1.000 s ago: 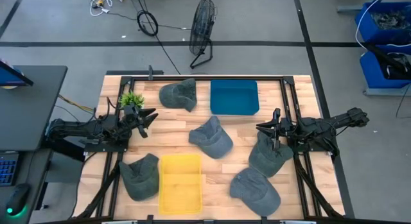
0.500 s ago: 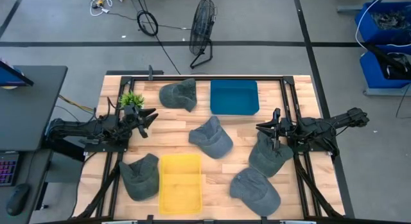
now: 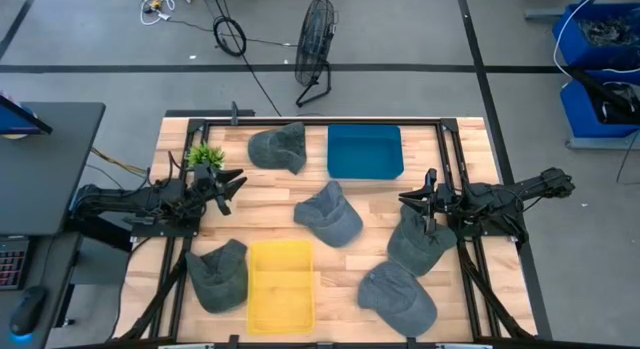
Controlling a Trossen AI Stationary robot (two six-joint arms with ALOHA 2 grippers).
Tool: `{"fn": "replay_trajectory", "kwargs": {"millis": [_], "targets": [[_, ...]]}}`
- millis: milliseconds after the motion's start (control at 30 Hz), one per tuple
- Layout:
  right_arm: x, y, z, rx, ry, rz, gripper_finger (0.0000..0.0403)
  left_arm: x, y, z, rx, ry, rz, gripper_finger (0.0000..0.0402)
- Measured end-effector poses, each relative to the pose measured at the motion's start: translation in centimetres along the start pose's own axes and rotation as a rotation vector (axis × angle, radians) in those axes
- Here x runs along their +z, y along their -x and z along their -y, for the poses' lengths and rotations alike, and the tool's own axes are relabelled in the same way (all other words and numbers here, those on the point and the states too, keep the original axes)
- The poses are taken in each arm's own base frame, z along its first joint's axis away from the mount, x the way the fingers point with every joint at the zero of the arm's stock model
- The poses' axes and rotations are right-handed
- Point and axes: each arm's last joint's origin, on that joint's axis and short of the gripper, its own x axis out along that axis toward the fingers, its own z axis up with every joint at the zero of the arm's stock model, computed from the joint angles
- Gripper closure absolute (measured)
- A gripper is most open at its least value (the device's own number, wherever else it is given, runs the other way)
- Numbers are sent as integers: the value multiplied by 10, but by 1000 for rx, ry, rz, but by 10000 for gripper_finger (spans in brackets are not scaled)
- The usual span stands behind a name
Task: Pick & Place hat
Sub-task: Put the bottom right dark gray cap into the blue bin
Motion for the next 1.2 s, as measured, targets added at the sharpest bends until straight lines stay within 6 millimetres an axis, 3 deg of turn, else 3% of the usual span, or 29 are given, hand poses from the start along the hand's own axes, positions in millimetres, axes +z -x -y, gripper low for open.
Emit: {"fn": "replay_trajectory", "kwargs": {"millis": [100,367,600,667,867,1200], "targets": [[0,0,0,0,0,1,349,0,0,0,0,-9,0,246],[0,0,0,0,0,1,349,0,0,0,0,-365,0,246],[0,0,0,0,0,0,349,1,0,0,0,-408,7,246],[0,0,0,0,0,0,349,1,0,0,-1,-374,12,246],[0,0,0,0,0,1,349,2,0,0,-11,46,18,246],[0,0,0,0,2,1,349,4,-1,-4,90,-108,53,246]]}}
